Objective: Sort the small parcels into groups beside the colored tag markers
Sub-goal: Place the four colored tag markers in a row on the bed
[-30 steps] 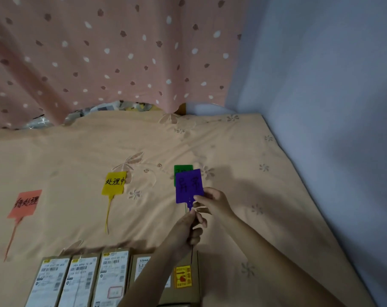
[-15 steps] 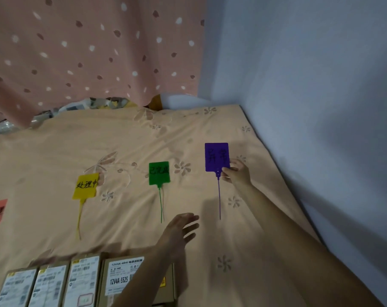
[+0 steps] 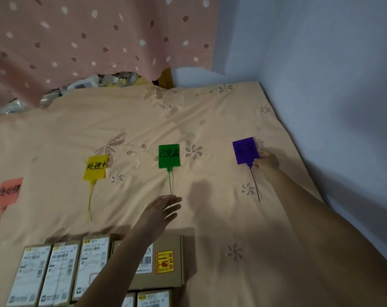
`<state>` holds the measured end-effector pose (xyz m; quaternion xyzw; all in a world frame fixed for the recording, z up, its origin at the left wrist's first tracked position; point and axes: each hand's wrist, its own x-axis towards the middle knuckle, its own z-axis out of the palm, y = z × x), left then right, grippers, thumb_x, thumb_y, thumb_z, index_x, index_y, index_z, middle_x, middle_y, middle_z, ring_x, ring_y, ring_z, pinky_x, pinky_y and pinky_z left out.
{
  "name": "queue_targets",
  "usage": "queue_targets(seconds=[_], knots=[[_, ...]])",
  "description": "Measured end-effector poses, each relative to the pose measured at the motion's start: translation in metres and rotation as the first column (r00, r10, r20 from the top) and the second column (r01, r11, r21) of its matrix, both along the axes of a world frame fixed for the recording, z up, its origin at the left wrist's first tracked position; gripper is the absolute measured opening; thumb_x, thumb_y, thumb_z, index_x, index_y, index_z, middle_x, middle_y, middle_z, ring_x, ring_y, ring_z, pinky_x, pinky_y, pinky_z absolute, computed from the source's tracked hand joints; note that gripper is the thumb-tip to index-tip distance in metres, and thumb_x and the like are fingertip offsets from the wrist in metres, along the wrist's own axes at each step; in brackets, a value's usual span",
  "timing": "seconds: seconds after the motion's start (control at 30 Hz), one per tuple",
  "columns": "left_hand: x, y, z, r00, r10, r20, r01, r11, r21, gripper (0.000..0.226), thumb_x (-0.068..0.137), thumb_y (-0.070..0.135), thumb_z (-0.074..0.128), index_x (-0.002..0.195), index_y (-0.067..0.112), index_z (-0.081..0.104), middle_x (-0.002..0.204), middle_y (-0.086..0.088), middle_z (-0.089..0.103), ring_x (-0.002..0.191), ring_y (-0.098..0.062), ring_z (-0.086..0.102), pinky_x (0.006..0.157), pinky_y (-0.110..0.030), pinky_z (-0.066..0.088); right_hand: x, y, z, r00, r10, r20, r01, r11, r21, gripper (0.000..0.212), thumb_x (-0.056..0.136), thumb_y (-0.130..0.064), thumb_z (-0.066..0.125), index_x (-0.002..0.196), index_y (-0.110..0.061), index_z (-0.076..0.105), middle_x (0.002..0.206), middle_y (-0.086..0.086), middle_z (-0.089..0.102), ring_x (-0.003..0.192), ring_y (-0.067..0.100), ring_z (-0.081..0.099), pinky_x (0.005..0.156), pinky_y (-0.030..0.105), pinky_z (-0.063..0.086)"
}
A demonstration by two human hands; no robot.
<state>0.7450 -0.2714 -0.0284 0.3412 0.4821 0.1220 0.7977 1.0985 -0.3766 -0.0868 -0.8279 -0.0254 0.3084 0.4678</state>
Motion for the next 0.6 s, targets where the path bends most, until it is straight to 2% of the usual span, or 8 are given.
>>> queue_targets(seconds=[0.07,0.13,0.27,0.33,0.47,0.53,0.6], knots=[[0.001,0.001,0.001,1.0,-0.006,-0.001,0.006,1.0,0.014,0.022,0.099,0.012,0.04,0.098,0.007,0.061,0.104,-0.009,0.07,0.097,-0.024,0.062,0.079,-0.032,0.045,-0.003,-0.006,0.004,0.994,0.037,0.103,-0.025,0.993,-0.117,0.049,0.085,0.0,0.057,0.132,-0.011,0.057,0.11,0.012,0.063,0.091,0.022,0.068,0.071,0.025,0.047],[0.002,0.002,0.002,1.0,-0.016,0.004,0.015,1.0,0.026,0.023,0.1,0.013,0.039,0.098,0.008,0.061,0.106,-0.009,0.069,0.098,-0.025,0.061,0.08,-0.032,0.045,-0.015,-0.011,0.012,0.981,0.076,0.181,-0.048,0.987,-0.155,0.047,0.083,-0.008,0.061,0.13,-0.013,0.06,0.121,0.015,0.062,0.103,0.031,0.064,0.079,0.028,0.047],[0.003,0.001,0.015,1.0,-0.016,0.002,0.016,0.998,0.059,0.021,0.099,0.016,0.042,0.098,0.008,0.062,0.103,-0.008,0.069,0.095,-0.024,0.061,0.079,-0.031,0.045,-0.046,-0.014,0.039,0.961,0.176,0.211,-0.16,0.983,-0.091,0.04,0.087,-0.016,0.064,0.127,-0.016,0.062,0.121,0.013,0.064,0.108,0.029,0.062,0.084,0.028,0.043],[0.001,0.0,0.025,1.0,-0.021,0.005,0.021,0.997,0.074,0.019,0.097,0.016,0.045,0.097,0.008,0.062,0.101,-0.008,0.069,0.093,-0.023,0.062,0.078,-0.031,0.045,-0.064,-0.017,0.054,0.96,0.186,0.209,-0.176,0.982,-0.065,0.038,0.087,-0.02,0.063,0.125,-0.018,0.062,0.117,0.009,0.066,0.105,0.026,0.062,0.085,0.029,0.043],[-0.01,0.0,0.049,0.999,-0.035,0.015,0.034,0.995,0.098,0.016,0.096,0.015,0.047,0.096,0.009,0.062,0.1,-0.008,0.069,0.088,-0.022,0.063,0.076,-0.03,0.046,-0.109,-0.023,0.08,0.964,0.177,0.197,-0.184,0.983,0.02,0.035,0.087,-0.024,0.064,0.122,-0.019,0.063,0.108,0.003,0.068,0.096,0.02,0.06,0.079,0.025,0.04],[-0.021,0.001,0.059,0.999,-0.029,0.016,0.027,0.993,0.116,0.015,0.096,0.014,0.048,0.093,0.009,0.062,0.098,-0.008,0.069,0.088,-0.022,0.063,0.077,-0.031,0.045,-0.133,-0.023,0.093,0.965,0.179,0.19,-0.194,0.979,0.065,0.033,0.088,-0.023,0.064,0.121,-0.018,0.064,0.096,-0.003,0.063,0.09,0.017,0.057,0.073,0.024,0.042],[-0.038,0.004,0.067,1.0,-0.016,0.014,0.014,0.992,0.129,0.015,0.096,0.014,0.047,0.093,0.009,0.061,0.099,-0.008,0.069,0.089,-0.023,0.064,0.077,-0.031,0.047,-0.161,-0.02,0.105,0.963,0.193,0.189,-0.214,0.972,0.098,0.033,0.088,-0.022,0.065,0.12,-0.016,0.064,0.088,-0.008,0.058,0.091,0.017,0.057,0.074,0.023,0.042]])
